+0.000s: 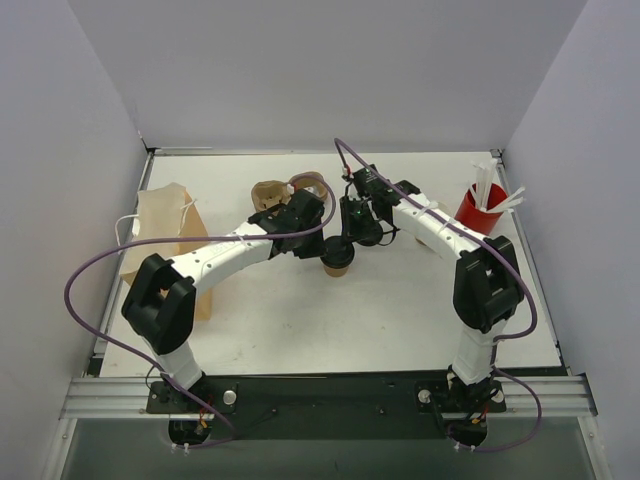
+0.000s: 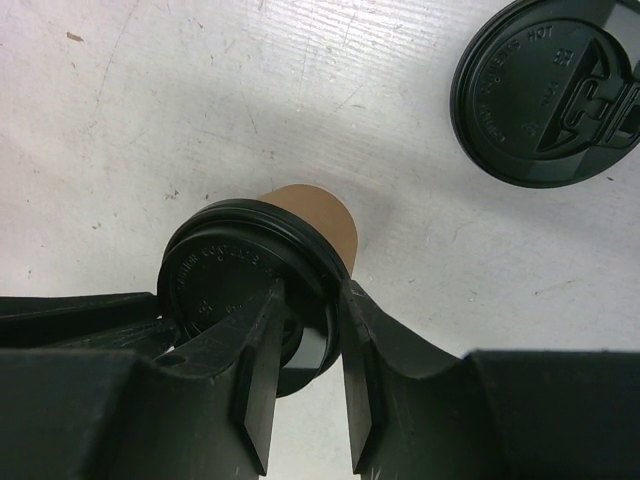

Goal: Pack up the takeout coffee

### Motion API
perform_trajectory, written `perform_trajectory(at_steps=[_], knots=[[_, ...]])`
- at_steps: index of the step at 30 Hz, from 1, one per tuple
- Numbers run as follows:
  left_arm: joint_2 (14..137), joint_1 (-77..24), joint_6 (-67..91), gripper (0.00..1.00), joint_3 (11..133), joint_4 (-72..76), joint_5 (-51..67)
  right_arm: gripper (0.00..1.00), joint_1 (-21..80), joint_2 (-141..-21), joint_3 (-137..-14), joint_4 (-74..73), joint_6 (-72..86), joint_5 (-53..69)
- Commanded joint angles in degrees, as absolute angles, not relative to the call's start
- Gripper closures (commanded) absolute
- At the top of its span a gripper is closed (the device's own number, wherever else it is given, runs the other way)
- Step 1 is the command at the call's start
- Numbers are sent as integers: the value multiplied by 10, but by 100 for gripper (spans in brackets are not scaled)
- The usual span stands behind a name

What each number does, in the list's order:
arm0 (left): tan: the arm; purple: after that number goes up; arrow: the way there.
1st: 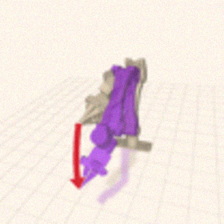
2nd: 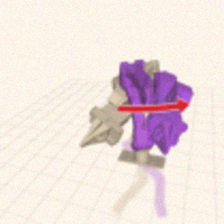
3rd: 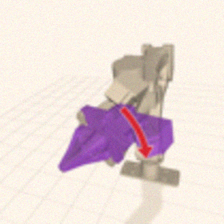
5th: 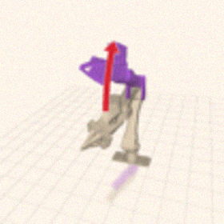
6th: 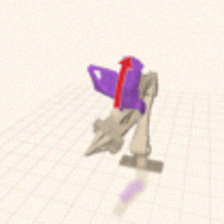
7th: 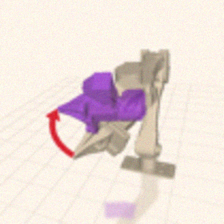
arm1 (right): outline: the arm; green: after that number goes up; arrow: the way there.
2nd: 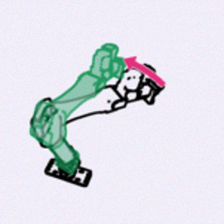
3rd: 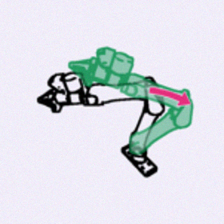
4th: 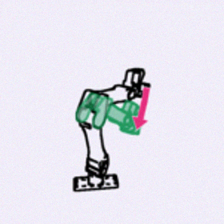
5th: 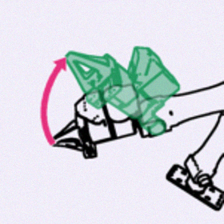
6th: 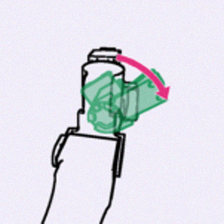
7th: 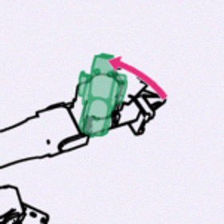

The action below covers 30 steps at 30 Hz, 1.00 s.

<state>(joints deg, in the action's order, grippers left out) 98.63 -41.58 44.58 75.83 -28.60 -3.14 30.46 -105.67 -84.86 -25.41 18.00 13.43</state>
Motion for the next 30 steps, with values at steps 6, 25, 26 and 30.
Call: perform_trajectory(at_steps=[6,25,26,30], knots=[[1015,-418,437,75,793,-267,-47,79,314,-1047,-807,-258,225,118],[1070,-410,359,75,866,-311,-71,79,370,-966,-699,-238,369,52],[1071,-409,353,75,874,-315,-71,78,370,-962,-700,-239,366,48],[1073,-407,328,70,903,-334,-69,71,367,-950,-714,-252,355,40]])
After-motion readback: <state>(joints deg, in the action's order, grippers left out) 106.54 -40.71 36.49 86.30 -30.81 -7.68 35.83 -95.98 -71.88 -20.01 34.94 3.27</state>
